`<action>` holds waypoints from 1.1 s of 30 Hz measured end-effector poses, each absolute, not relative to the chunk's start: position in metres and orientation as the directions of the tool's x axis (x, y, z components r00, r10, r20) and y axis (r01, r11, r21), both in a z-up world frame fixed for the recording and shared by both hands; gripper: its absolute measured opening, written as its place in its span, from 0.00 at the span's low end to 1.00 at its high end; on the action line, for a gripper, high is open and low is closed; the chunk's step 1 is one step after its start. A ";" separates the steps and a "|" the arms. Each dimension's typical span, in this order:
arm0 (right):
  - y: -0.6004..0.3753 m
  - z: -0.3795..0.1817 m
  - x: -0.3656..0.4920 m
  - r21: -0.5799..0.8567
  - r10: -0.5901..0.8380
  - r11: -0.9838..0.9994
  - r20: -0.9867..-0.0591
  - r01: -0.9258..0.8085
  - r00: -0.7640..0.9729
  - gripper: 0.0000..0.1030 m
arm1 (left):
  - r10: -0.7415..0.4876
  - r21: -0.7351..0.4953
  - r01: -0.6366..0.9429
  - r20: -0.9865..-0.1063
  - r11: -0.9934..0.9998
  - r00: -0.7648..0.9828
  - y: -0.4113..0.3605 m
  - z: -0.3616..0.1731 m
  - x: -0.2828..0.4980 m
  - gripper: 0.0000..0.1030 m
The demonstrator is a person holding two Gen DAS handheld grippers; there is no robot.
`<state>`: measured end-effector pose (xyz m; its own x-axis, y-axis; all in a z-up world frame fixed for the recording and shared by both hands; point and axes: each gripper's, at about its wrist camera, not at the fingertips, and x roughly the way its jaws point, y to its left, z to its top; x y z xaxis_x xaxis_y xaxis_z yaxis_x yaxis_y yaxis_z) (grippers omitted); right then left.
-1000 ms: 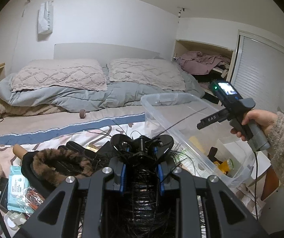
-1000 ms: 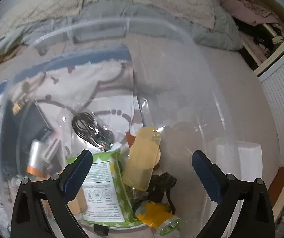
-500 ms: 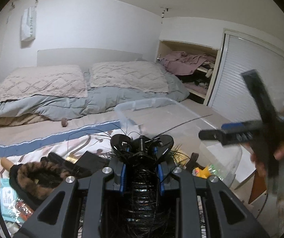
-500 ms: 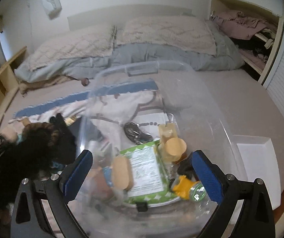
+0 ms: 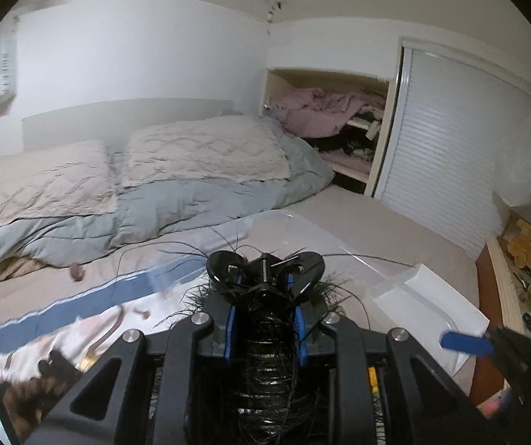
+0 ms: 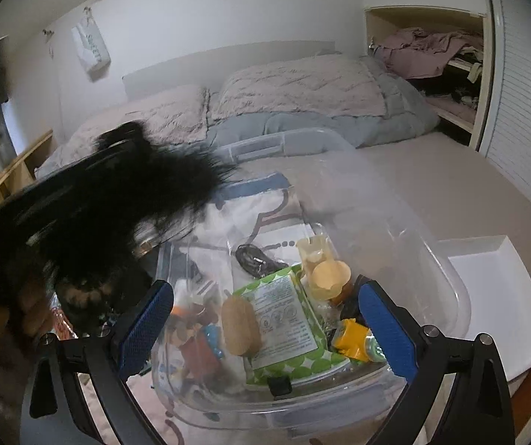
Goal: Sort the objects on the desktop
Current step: 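Lower the black feathery item into the clear bin and open the left gripper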
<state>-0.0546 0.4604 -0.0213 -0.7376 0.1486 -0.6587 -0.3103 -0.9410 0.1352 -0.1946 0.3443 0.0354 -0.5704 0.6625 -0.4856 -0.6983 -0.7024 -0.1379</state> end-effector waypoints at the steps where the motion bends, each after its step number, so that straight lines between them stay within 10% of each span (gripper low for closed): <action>1: 0.464 -0.021 -0.052 0.148 0.145 -0.939 -0.651 -0.312 -0.745 0.97 | 0.660 -0.138 -0.699 -0.497 -0.701 -0.563 0.352 0.034 -0.201 0.23; 10: 0.485 -0.006 -0.044 0.199 0.144 -0.928 -0.588 -0.315 -0.796 0.97 | 0.619 -0.148 -0.702 -0.618 -0.697 -0.485 0.425 0.006 -0.264 0.25; 14: 0.488 -0.006 -0.049 0.181 0.157 -0.932 -0.581 -0.315 -0.798 0.97 | 0.505 0.027 -0.646 -0.601 -0.763 -0.620 0.440 -0.003 -0.270 1.00; 33: 0.489 -0.018 -0.047 0.211 0.147 -0.913 -0.627 -0.349 -0.765 0.97 | 0.473 0.033 -0.648 -0.655 -0.761 -0.589 0.391 -0.032 -0.247 1.00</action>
